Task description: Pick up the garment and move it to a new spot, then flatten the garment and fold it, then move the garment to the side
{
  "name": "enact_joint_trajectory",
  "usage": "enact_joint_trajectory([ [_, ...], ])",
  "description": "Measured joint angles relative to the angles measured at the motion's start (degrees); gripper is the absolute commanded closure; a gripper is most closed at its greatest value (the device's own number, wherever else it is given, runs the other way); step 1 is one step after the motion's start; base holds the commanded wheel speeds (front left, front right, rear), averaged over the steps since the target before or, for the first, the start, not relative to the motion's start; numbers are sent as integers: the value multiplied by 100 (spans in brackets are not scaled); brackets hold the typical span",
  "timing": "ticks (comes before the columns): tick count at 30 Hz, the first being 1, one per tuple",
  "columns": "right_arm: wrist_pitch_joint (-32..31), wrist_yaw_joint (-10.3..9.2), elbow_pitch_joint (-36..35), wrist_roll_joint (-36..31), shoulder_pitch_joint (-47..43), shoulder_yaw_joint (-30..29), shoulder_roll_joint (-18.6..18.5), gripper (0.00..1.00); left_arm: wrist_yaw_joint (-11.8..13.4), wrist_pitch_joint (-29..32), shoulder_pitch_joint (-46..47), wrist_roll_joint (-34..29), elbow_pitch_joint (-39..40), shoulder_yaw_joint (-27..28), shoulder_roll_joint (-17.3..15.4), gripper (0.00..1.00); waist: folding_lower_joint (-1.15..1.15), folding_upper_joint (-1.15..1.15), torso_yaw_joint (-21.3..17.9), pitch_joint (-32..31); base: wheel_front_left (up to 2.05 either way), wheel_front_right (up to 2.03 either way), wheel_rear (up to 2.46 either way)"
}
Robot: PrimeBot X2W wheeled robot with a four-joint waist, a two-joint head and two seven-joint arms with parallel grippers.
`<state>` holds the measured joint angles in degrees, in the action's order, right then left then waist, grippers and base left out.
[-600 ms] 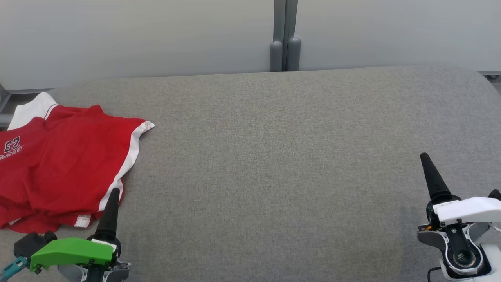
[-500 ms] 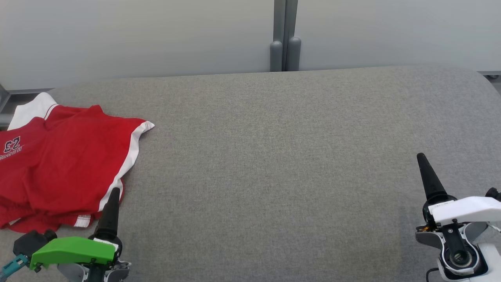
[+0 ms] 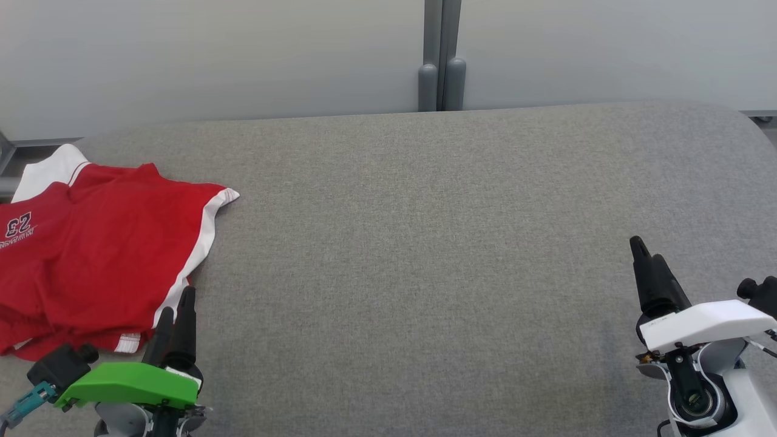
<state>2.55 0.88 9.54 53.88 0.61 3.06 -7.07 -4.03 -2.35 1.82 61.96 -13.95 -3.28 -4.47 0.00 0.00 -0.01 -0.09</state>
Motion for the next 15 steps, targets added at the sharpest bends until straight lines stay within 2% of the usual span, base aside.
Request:
enact_joint_trajectory([
  [15, 285, -190, -172, -1270, -120, 199, -115, 0, 2, -303, -7, -1196, 146, -76, 4, 0, 0, 0, 9, -13, 0, 0, 0],
])
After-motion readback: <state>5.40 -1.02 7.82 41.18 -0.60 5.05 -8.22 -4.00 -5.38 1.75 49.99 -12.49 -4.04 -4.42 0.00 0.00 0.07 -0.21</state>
